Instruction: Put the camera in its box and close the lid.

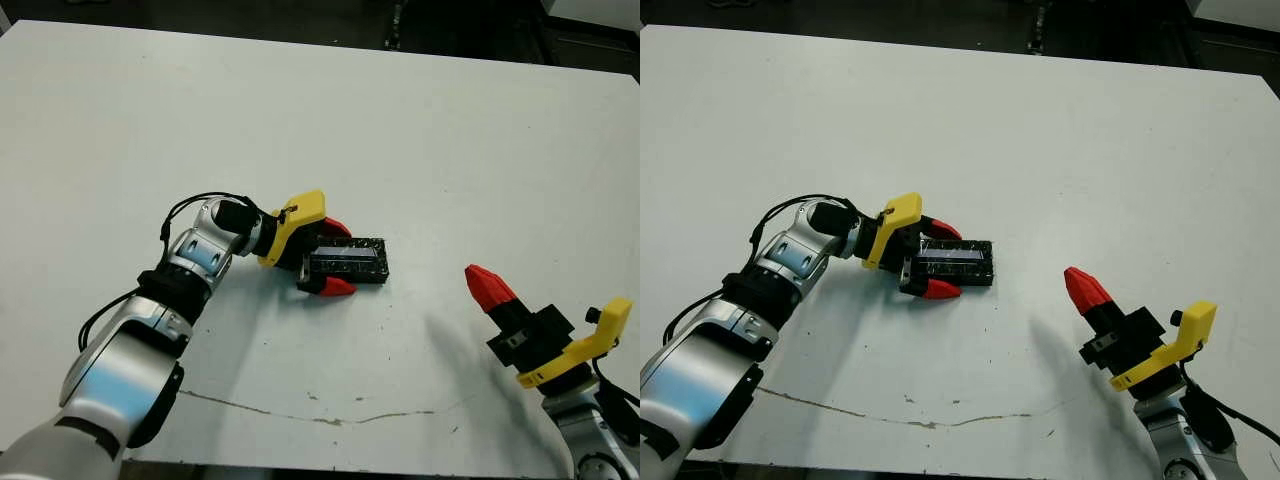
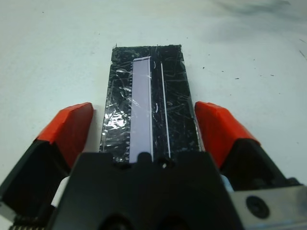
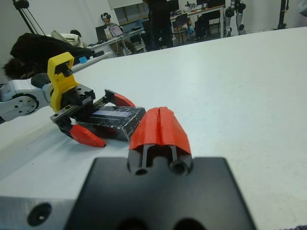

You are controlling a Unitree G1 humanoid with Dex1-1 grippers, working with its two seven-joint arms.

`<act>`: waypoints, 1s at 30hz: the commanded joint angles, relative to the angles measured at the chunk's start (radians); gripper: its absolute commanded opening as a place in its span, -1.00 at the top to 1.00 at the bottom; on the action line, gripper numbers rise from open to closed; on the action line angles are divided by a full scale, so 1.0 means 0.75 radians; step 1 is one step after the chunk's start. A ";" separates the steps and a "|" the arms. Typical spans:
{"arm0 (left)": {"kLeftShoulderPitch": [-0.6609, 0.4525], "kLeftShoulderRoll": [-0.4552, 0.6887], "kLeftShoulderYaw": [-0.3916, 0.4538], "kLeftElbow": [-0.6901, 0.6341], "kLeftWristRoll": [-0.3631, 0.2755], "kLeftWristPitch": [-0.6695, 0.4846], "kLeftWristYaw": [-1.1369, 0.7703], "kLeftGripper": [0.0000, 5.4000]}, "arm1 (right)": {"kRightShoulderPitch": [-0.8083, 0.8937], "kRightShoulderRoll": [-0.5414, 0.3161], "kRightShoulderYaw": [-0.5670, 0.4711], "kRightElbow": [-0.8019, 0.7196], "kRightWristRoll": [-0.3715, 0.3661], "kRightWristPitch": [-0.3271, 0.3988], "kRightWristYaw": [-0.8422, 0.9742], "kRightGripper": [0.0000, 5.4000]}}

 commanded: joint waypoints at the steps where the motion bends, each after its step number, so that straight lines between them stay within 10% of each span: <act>1: 0.064 -0.050 -0.053 -0.002 0.029 0.004 -0.012 -1.00 | 0.013 -0.014 -0.009 -0.001 0.006 0.007 0.001 1.00; 30: 0.327 0.289 0.161 -0.200 -0.166 0.131 -0.067 -1.00 | -0.012 -0.010 -0.004 0.020 0.011 0.003 0.019 1.00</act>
